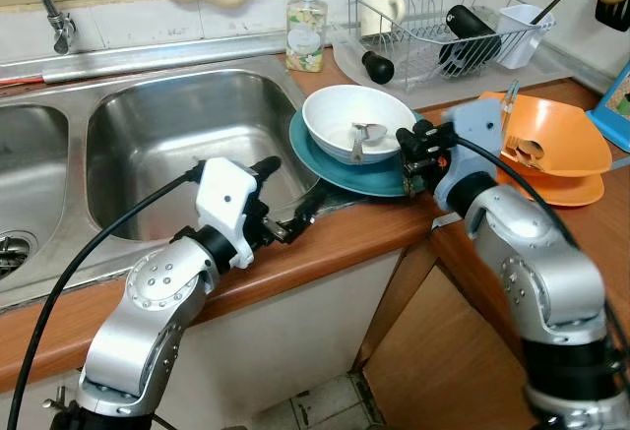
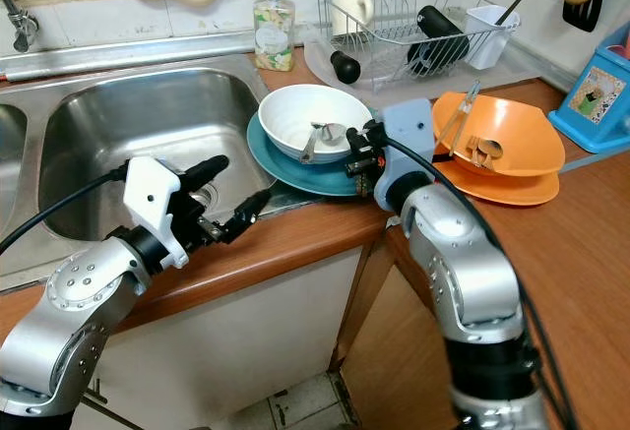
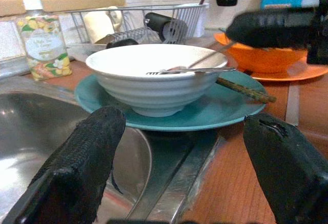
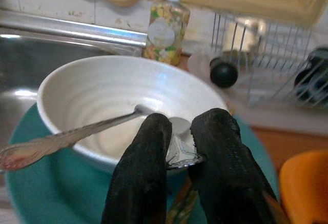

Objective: Kitchen organization

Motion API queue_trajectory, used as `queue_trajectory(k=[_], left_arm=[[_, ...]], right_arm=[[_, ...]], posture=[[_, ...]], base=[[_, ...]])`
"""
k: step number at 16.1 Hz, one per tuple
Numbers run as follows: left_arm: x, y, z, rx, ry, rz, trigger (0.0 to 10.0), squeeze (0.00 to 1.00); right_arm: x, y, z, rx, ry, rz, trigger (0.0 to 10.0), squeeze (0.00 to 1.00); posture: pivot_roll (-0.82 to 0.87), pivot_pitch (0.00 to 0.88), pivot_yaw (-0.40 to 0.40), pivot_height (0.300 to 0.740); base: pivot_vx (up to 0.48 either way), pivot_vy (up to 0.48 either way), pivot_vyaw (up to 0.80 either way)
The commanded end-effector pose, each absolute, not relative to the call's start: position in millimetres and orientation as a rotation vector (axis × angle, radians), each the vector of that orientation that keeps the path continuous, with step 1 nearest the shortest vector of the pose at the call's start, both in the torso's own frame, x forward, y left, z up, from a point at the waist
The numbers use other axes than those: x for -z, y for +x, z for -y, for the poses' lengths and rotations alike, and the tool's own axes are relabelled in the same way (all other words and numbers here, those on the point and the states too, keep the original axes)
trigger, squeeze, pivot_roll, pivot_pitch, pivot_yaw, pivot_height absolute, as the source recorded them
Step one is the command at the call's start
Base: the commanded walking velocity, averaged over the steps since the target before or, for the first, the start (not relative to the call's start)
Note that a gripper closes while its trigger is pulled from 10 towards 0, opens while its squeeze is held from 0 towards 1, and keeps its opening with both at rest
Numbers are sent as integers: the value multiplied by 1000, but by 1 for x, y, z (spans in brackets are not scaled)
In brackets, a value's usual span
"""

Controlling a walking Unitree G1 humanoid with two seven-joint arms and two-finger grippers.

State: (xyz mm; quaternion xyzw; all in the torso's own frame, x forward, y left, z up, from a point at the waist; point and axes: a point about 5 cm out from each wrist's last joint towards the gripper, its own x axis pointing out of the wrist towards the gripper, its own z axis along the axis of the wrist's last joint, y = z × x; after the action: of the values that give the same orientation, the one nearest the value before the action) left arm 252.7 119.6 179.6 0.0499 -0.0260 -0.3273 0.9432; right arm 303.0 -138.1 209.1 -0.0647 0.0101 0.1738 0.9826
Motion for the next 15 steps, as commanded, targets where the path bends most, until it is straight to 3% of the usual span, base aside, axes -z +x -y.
queue_trajectory(k=[1,5,11,12,15], left_arm=[[-184,251,-116,690,128,61,10000,0],[-184,252,-115,707,209,47,10000,0],[-205,266,-116,642,229,166,10000,0],[-211,268,-114,651,239,203,10000,0],[-217,276,-114,637,348,255,10000,0]], right_arm=[[-215,303,137,-362,-178,-8,0,0],[-229,305,136,-357,-300,95,0,0],[-253,302,129,-372,-119,254,0,0],[-257,299,124,-435,-36,262,0,0],[-260,293,114,-550,-6,246,0,0]], posture=[[-54,0,-19,740],[-53,0,-20,740],[-52,0,-12,740],[-52,0,-12,740],[-52,0,-12,740]], base=[[0,0,0],[0,0,0],[0,0,0],[0,0,0],[0,0,0]])
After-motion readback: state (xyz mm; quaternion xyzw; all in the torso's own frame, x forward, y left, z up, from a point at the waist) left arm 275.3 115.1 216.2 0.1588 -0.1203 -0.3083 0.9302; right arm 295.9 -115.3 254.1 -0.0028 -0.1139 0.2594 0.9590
